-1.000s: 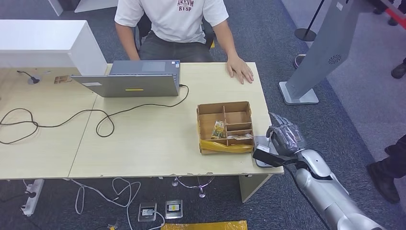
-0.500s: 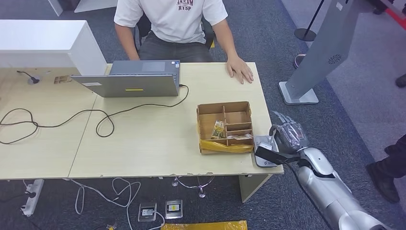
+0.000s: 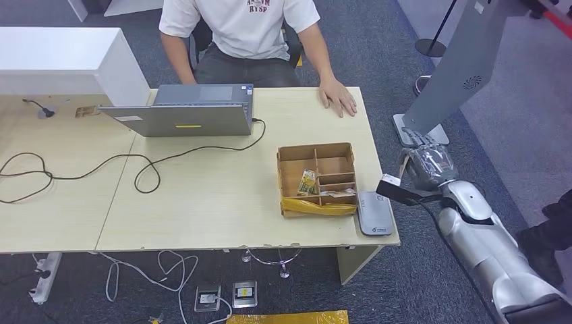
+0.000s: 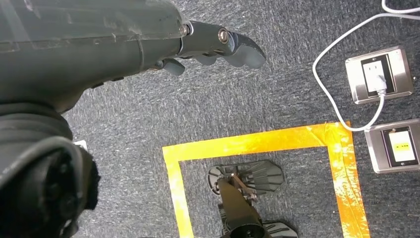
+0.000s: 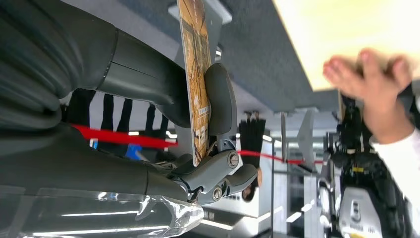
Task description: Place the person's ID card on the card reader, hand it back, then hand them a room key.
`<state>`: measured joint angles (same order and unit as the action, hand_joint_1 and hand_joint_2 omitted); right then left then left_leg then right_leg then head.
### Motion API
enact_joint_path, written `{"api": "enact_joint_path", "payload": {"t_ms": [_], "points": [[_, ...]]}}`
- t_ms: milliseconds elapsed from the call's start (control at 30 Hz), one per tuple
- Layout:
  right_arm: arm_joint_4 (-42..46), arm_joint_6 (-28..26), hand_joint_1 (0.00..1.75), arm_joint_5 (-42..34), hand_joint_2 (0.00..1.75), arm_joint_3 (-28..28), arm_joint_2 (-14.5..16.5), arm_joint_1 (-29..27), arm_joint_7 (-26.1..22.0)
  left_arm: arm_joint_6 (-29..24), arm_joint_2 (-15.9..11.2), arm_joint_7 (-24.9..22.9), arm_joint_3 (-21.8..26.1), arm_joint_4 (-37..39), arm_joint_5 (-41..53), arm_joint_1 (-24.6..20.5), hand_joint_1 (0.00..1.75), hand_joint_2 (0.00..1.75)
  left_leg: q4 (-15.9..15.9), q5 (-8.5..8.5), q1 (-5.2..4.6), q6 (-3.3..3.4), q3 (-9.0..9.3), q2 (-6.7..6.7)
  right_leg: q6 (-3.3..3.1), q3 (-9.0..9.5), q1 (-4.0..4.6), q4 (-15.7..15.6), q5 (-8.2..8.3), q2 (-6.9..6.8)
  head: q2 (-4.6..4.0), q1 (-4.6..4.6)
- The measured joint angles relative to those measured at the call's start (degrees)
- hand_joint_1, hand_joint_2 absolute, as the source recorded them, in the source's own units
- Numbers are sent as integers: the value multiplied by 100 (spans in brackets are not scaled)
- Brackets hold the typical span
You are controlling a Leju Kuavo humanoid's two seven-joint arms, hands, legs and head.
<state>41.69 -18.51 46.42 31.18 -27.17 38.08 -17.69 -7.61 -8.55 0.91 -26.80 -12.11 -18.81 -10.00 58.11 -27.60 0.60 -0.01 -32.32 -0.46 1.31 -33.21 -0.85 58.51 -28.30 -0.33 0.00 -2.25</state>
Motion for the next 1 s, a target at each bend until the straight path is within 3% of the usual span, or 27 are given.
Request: {"api": "enact_joint_path", "payload": {"t_ms": [233,433,1000], "points": [[-88,23,175,200,175,-57,-71,570,-218,44,3,18,-10,0,-19,-18,0,0,0,0,0,0,0,0,0,0,0,0,0,-1,0,0],[-167,102,175,494,175,-36,54,1067,-374,145,8,18,-126,-3,52,-102,0,0,0,1,2,0,-4,0,-1,0,2,3,1,0,0,-1],[-615,103,175,900,175,214,1294,2455,-769,254,11,-19,-382,-7,120,-296,0,0,0,4,5,0,-7,-1,-1,-3,4,7,1,-1,0,-1]]}}
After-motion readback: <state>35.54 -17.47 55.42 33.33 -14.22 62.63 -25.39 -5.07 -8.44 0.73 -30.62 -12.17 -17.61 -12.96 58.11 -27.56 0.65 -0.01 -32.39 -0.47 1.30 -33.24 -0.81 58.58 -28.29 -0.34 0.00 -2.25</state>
